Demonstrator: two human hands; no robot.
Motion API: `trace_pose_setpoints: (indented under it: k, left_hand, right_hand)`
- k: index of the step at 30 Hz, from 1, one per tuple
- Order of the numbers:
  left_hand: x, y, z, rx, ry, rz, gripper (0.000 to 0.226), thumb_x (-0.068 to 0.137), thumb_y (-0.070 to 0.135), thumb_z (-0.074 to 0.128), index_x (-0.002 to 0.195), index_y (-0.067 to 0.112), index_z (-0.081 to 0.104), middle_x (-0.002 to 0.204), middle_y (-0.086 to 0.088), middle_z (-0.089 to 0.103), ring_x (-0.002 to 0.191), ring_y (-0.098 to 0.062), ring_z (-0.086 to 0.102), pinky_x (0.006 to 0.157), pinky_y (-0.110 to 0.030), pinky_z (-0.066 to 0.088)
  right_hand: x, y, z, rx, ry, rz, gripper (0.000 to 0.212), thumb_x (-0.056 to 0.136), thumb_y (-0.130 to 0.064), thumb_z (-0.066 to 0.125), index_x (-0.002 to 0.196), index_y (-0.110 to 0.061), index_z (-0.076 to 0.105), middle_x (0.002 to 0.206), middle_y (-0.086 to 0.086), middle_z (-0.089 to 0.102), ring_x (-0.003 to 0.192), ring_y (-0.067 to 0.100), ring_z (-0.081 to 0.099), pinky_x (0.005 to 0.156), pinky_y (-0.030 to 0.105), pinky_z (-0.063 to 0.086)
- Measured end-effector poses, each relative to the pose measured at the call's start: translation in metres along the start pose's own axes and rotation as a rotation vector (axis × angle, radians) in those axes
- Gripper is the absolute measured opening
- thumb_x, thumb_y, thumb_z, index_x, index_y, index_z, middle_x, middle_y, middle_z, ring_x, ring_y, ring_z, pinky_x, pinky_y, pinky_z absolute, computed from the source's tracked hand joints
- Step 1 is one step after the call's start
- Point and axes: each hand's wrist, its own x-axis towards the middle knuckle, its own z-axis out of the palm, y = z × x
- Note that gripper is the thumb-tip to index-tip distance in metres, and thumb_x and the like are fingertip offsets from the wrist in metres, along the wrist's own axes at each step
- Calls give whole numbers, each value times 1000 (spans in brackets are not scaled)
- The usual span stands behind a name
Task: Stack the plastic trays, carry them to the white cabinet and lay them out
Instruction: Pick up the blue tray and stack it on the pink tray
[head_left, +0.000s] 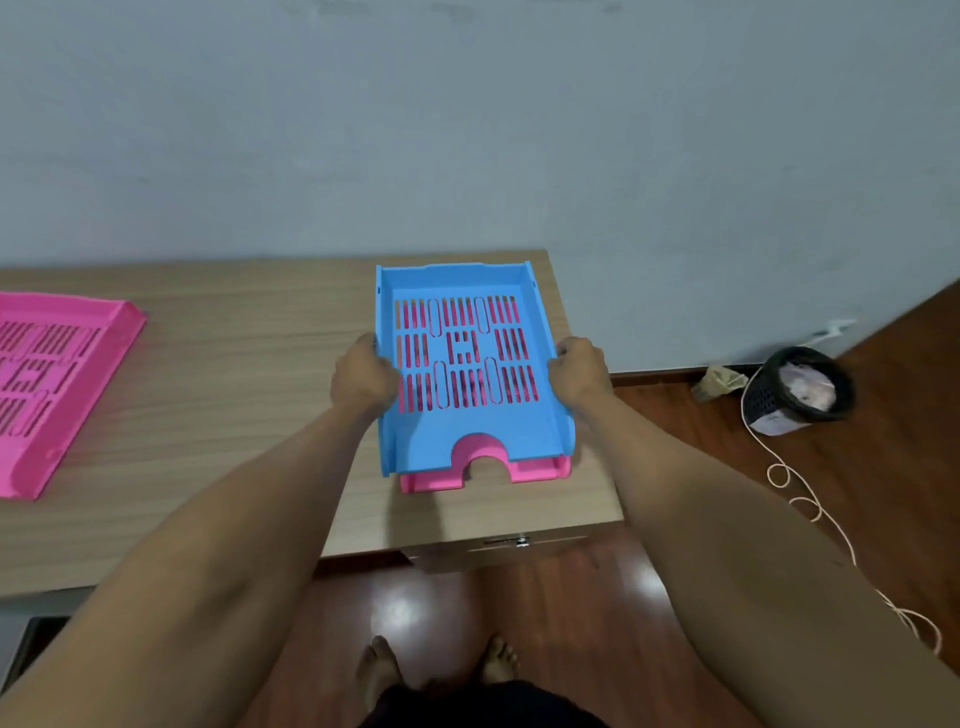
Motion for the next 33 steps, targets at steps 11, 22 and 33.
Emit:
trace_pose_setpoints:
  k: [11, 22, 33]
  left_hand:
    - [4, 1, 46, 9, -11, -84, 28, 103, 23, 48, 130, 15, 54, 100, 0, 63, 62, -4, 57, 47, -21, 38]
    - [9, -12, 48, -110, -50, -97, 37, 105, 21, 50, 141, 14, 52, 128, -7, 67, 84, -13, 62, 53, -18, 42]
    - [-7, -19, 47, -284, -268, -214, 44, 108, 39, 39, 146, 19, 43, 128, -9, 65, 110, -28, 69, 88, -48, 60]
  right_hand:
    - [17, 40, 2, 74, -68, -34, 32, 99, -16, 56, 70, -27, 50, 67, -14, 60, 40, -3, 62, 29, 9, 35]
    - [17, 44, 13, 123, -97, -91, 27, 99, -23, 58, 76, -35, 53, 69, -18, 65, 52, -11, 65, 40, 15, 50]
    - [8, 45, 23, 247, -258, 48, 10, 104, -38, 47, 100, -31, 53, 86, -8, 72, 63, 9, 76, 64, 30, 58]
